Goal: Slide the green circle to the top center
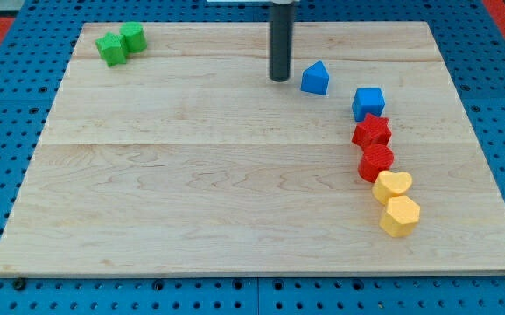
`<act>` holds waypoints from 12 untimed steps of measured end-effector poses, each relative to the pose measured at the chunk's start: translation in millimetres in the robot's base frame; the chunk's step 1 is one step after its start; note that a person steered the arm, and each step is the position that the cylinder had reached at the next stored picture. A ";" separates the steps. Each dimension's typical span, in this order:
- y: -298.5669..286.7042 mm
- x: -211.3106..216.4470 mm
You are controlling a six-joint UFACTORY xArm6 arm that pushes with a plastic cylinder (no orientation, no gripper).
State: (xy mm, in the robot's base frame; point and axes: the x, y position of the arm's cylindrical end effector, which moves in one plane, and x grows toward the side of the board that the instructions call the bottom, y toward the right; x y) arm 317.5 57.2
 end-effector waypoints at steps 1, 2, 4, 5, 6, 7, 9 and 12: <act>31.9 0.0; 56.6 0.0; 57.9 -17.0; -68.0 -63.8; -180.8 -74.1; -188.4 -119.3; -324.5 -120.0; -198.0 -86.6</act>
State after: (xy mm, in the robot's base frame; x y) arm 230.8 -140.8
